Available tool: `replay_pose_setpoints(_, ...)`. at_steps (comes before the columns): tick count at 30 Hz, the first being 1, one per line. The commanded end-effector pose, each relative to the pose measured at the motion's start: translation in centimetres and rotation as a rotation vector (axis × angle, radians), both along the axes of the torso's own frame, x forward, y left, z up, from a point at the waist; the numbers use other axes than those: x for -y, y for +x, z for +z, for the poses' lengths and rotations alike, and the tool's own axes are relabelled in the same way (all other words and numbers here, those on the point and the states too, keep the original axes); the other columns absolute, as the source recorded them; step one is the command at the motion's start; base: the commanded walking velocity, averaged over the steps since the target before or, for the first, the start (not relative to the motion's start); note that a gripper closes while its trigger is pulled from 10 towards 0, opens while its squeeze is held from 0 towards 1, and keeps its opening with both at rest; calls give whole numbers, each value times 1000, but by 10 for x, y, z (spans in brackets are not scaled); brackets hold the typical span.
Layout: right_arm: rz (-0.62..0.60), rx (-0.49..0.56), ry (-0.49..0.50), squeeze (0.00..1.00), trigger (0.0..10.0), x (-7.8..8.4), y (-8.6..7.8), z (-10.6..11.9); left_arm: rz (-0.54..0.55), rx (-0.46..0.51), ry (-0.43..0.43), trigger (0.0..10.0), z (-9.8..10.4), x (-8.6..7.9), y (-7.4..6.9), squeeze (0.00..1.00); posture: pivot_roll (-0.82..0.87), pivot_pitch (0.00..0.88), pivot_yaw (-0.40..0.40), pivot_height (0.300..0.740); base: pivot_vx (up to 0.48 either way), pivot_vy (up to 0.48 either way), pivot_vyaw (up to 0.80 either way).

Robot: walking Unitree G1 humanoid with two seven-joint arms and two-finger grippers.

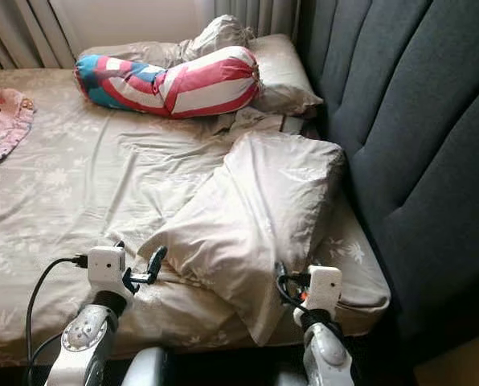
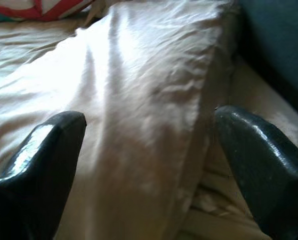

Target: Clean up the room

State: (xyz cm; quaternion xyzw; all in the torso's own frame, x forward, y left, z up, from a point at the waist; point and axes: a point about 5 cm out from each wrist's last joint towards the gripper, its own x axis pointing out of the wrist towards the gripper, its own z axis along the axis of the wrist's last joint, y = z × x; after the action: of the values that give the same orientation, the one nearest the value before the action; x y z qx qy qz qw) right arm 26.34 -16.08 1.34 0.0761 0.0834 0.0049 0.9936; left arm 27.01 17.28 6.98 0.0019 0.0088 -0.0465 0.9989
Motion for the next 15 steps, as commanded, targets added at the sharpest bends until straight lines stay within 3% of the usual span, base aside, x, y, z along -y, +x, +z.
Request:
replay_pose_setpoints(1,-26,-15,21,0,10000,3,3,0,-10,3,6,10000,1,1,1,0,-88,56,-31,632,337,0,0)
replay_pose_setpoints(15,1,-16,23,0,10000,-1,9,3,-11,1,7,10000,1,1,2,0,-87,57,-29,632,314,0,0)
